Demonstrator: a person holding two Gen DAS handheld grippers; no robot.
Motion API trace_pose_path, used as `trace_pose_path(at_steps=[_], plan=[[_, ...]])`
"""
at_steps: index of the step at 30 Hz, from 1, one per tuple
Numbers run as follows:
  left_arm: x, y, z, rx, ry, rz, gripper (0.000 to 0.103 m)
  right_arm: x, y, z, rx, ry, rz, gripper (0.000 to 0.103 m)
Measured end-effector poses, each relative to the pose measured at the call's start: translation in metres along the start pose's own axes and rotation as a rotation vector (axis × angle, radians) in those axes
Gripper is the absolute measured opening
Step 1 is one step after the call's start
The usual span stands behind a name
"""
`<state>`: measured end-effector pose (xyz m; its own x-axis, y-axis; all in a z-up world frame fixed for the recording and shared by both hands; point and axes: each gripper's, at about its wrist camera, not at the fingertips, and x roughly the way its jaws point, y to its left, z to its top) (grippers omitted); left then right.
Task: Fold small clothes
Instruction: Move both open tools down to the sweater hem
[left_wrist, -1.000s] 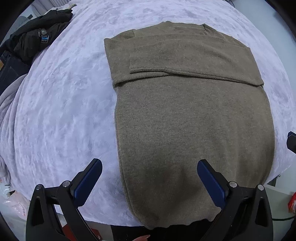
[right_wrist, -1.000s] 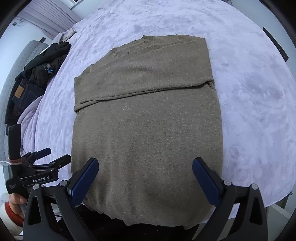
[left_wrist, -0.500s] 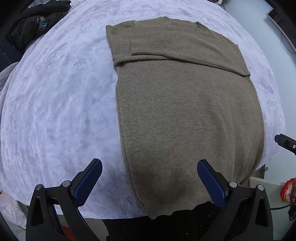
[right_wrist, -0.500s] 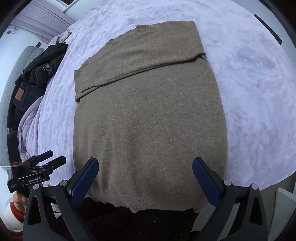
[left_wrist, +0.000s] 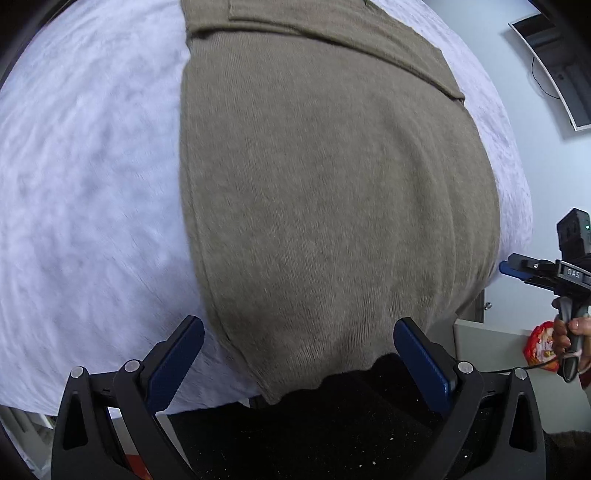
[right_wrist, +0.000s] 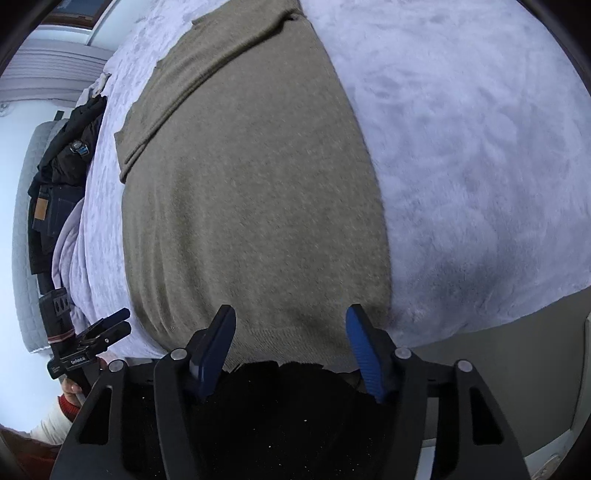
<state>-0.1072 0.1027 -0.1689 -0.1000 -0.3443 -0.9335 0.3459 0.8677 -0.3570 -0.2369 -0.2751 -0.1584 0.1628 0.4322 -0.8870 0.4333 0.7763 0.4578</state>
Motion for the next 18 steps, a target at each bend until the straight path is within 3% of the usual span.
trace_pose_path(at_steps=[5, 14, 18], plan=[[0.022, 0.007, -0.018, -0.06, 0.007, -0.099, 0.103, 0.022, -0.034, -0.007, -0.033, 0.076, 0.049, 0.066], [0.035, -0.007, -0.031, -0.007, -0.071, -0.029, 0.103, 0.053, -0.054, -0.012, -0.135, 0.115, 0.229, 0.068], [0.027, -0.004, -0.036, -0.034, -0.079, -0.171, 0.103, 0.058, -0.055, -0.012, -0.133, 0.123, 0.359, 0.068]])
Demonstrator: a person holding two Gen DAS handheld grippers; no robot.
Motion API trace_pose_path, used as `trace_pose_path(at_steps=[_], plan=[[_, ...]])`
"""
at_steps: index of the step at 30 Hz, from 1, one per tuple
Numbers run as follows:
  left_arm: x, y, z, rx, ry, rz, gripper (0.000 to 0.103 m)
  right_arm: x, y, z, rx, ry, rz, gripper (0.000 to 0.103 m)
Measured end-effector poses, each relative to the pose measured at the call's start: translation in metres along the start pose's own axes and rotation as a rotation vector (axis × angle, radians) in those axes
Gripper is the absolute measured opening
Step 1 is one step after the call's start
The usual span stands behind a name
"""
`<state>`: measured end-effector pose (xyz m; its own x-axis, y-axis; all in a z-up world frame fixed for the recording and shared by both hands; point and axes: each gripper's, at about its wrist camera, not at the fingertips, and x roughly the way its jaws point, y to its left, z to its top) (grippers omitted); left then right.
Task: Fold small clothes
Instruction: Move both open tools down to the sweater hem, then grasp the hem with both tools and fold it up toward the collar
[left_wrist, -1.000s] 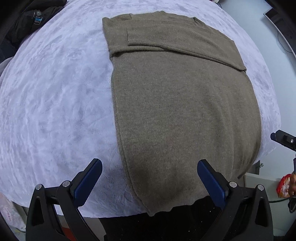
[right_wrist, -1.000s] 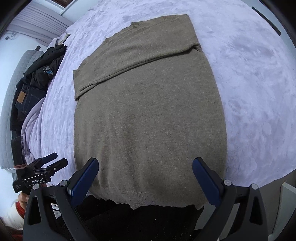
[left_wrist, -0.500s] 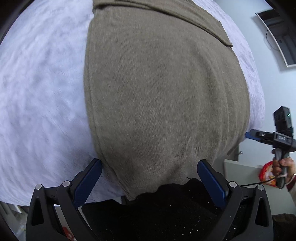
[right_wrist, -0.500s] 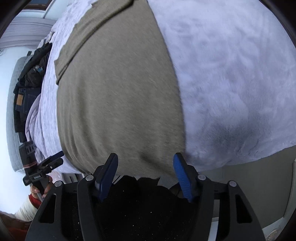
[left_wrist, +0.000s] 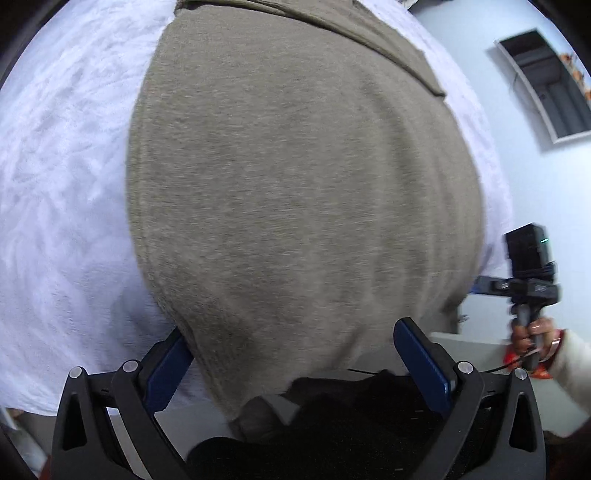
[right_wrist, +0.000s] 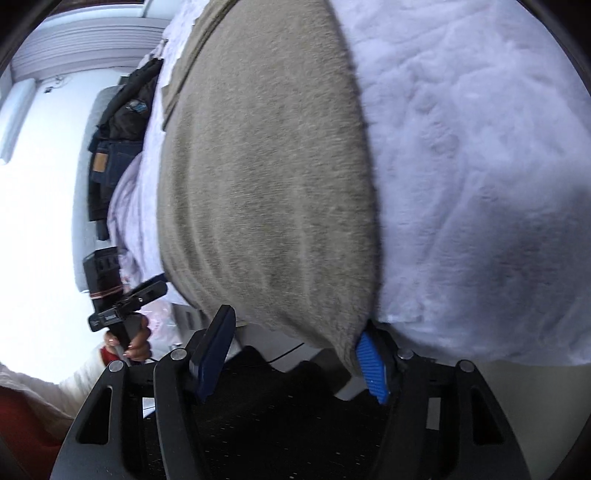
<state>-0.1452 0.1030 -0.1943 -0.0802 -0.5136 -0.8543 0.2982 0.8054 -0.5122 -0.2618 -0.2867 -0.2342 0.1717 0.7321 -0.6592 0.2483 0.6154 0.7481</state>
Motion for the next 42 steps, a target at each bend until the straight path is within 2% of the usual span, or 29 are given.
trace_pose_path(at_steps=[2, 4, 7, 8, 9, 10, 11, 12, 16, 22, 25, 30, 33, 38, 42], plan=[[0.0, 0.002, 0.001, -0.021, -0.003, -0.051, 0.103, 0.004, 0.003, -0.002, -0.008, -0.002, 0.057, 0.068], [0.004, 0.003, 0.001, -0.029, -0.001, -0.036, 0.103, 0.007, 0.008, 0.0, -0.021, -0.01, 0.1, 0.068], [0.007, -0.001, 0.001, -0.019, 0.004, 0.001, 0.102, 0.02, 0.008, 0.008, -0.004, 0.004, 0.094, 0.068], [0.007, -0.004, 0.001, -0.009, 0.004, 0.018, 0.096, 0.023, 0.007, 0.01, 0.011, 0.008, 0.093, 0.068], [0.009, -0.008, 0.002, 0.001, 0.006, 0.043, 0.074, 0.028, 0.004, 0.012, 0.042, 0.013, 0.096, 0.062], [0.01, -0.01, 0.003, 0.005, 0.014, 0.076, 0.061, 0.027, 0.003, 0.011, 0.064, 0.012, 0.098, 0.055], [0.009, -0.008, 0.003, 0.002, 0.024, 0.085, 0.035, 0.025, 0.0, 0.011, 0.085, 0.012, 0.099, 0.03], [0.008, -0.006, 0.004, -0.008, 0.032, 0.056, 0.011, 0.023, -0.001, 0.01, 0.096, 0.003, 0.112, 0.012], [-0.01, 0.001, 0.007, -0.035, 0.027, -0.058, 0.011, 0.011, 0.004, 0.005, 0.13, -0.05, 0.237, 0.011], [-0.054, 0.006, 0.033, -0.1, -0.052, -0.227, 0.011, -0.014, 0.035, 0.015, 0.134, -0.165, 0.388, 0.011], [-0.073, 0.005, 0.054, -0.086, -0.088, -0.264, 0.011, -0.029, 0.054, 0.027, 0.141, -0.243, 0.438, 0.011], [-0.105, 0.005, 0.1, -0.022, -0.143, -0.283, 0.011, -0.053, 0.086, 0.061, 0.091, -0.359, 0.501, 0.011], [-0.119, 0.01, 0.134, -0.008, -0.197, -0.275, 0.011, -0.066, 0.108, 0.089, 0.038, -0.393, 0.517, 0.011], [-0.114, 0.009, 0.199, 0.004, -0.293, -0.245, 0.011, -0.08, 0.13, 0.15, -0.021, -0.406, 0.504, 0.011], [-0.101, 0.016, 0.25, -0.022, -0.353, -0.183, 0.011, -0.087, 0.126, 0.219, -0.027, -0.391, 0.494, 0.011]])
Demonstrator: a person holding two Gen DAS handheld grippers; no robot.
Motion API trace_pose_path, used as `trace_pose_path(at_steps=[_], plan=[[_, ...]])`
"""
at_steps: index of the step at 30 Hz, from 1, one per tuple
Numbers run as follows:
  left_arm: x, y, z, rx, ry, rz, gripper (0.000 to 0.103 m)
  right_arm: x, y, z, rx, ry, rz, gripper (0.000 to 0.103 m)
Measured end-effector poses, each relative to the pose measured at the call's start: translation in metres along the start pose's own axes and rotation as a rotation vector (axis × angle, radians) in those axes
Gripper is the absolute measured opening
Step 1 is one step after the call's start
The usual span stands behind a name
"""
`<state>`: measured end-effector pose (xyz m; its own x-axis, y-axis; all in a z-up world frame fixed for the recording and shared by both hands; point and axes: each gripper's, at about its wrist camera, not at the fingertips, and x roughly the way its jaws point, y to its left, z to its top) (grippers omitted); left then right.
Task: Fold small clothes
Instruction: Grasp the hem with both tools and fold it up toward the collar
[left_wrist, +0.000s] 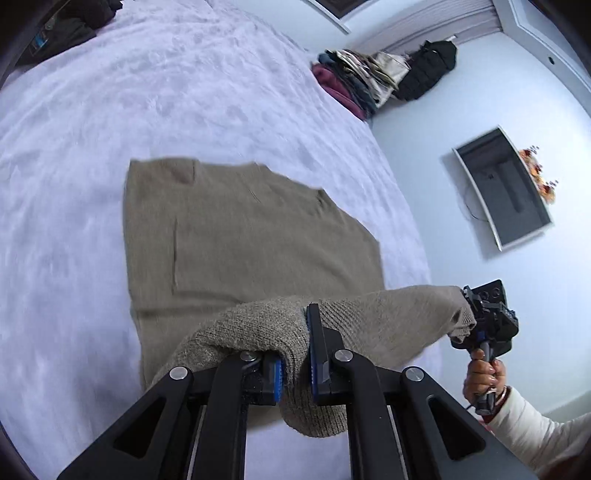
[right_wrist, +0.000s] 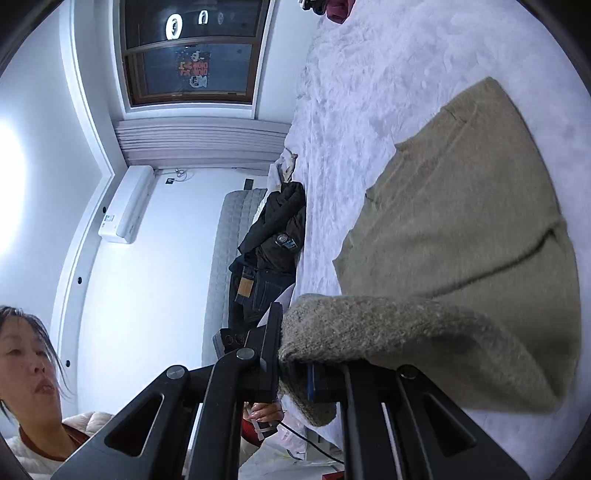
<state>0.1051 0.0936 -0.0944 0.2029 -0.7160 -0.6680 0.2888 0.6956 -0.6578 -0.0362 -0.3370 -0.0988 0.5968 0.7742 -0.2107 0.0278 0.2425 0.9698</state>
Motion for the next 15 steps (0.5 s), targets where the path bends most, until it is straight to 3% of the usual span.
trace_pose_path(at_steps=[3, 8, 10, 12, 15], plan=[[0.026, 0.014, 0.031, -0.015, -0.016, 0.044, 0.011, 0.019, -0.017, 0.048, 0.012, 0.03, -0.038, 0.011], [0.084, 0.047, 0.059, -0.043, 0.008, 0.178, 0.011, 0.05, -0.07, 0.105, 0.086, 0.066, -0.147, 0.011], [0.111, 0.059, 0.061, -0.058, 0.07, 0.232, 0.014, 0.061, -0.098, 0.118, 0.122, 0.071, -0.215, 0.011], [0.118, 0.064, 0.06, -0.064, 0.082, 0.24, 0.014, 0.069, -0.119, 0.125, 0.159, 0.072, -0.278, 0.011], [0.106, 0.058, 0.059, -0.066, 0.079, 0.24, 0.014, 0.068, -0.129, 0.125, 0.19, 0.051, -0.26, 0.012]])
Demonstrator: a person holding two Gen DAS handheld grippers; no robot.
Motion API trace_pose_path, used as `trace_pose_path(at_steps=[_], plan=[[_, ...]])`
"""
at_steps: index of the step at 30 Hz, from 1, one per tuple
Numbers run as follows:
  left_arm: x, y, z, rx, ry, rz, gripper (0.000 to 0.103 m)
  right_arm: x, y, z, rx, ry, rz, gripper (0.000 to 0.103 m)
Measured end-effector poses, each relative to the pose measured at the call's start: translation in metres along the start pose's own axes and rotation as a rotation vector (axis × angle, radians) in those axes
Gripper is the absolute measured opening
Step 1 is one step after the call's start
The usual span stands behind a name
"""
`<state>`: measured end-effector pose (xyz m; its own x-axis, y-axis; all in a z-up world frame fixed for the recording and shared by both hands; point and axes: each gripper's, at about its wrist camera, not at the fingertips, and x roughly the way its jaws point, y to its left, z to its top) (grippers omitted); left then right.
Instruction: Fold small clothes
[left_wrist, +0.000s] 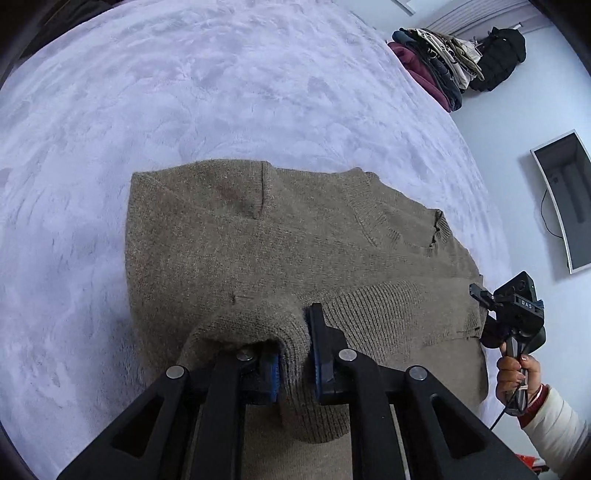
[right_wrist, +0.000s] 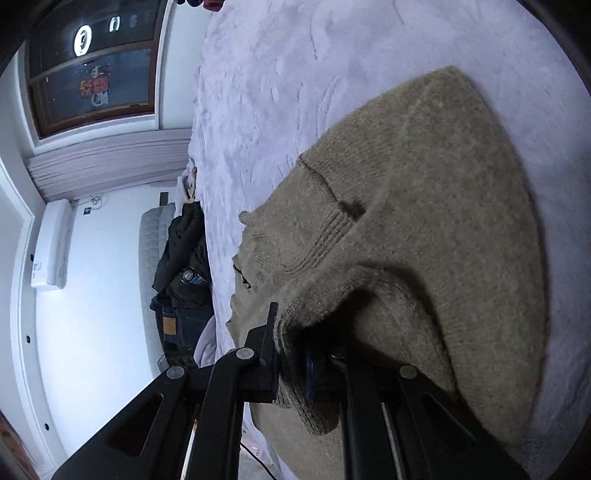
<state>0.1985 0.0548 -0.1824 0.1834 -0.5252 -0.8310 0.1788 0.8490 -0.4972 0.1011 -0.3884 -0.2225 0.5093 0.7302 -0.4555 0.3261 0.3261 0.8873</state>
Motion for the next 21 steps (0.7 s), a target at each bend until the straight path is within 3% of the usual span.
trace_pose_path(at_steps=[2, 3, 4, 5, 6, 7, 9, 13, 17, 19, 20, 21], plan=[[-0.018, -0.005, -0.002, 0.003, -0.014, -0.011, 0.014, -0.003, 0.006, -0.003, -0.017, 0.009, -0.028, 0.018], [-0.026, -0.007, -0.004, 0.01, -0.02, -0.01, 0.016, -0.004, 0.01, -0.004, -0.026, 0.013, -0.045, 0.026], [-0.033, -0.01, -0.006, 0.02, -0.025, -0.002, 0.024, -0.008, 0.014, -0.005, -0.035, 0.015, -0.055, 0.033], [-0.04, -0.013, -0.009, 0.032, -0.033, 0.017, 0.028, -0.009, 0.017, -0.006, -0.042, 0.012, -0.056, 0.048], [-0.044, -0.016, -0.009, 0.045, -0.044, 0.046, 0.043, -0.015, 0.022, -0.009, -0.052, 0.003, -0.056, 0.058], [-0.052, -0.018, -0.01, 0.064, -0.069, 0.093, 0.058, -0.021, 0.026, -0.011, -0.062, -0.007, -0.061, 0.06], [-0.062, -0.018, -0.013, 0.077, -0.092, 0.12, 0.059, -0.031, 0.029, -0.018, -0.061, -0.004, -0.066, 0.06], [-0.056, -0.008, -0.025, 0.058, -0.016, 0.096, 0.059, -0.039, 0.023, -0.033, -0.044, 0.031, -0.055, 0.06], [-0.021, -0.018, -0.042, 0.093, 0.114, -0.014, 0.059, -0.027, 0.02, -0.038, -0.05, 0.048, -0.033, 0.059], [-0.005, -0.028, -0.044, 0.102, 0.14, -0.066, 0.059, -0.017, 0.017, -0.038, -0.043, 0.059, -0.023, 0.048], [-0.001, -0.032, -0.043, 0.109, 0.137, -0.074, 0.059, -0.011, 0.018, -0.038, -0.046, 0.068, -0.016, 0.034], [0.002, -0.036, -0.04, 0.116, 0.126, -0.074, 0.059, -0.006, 0.02, -0.038, -0.046, 0.08, -0.003, 0.03]])
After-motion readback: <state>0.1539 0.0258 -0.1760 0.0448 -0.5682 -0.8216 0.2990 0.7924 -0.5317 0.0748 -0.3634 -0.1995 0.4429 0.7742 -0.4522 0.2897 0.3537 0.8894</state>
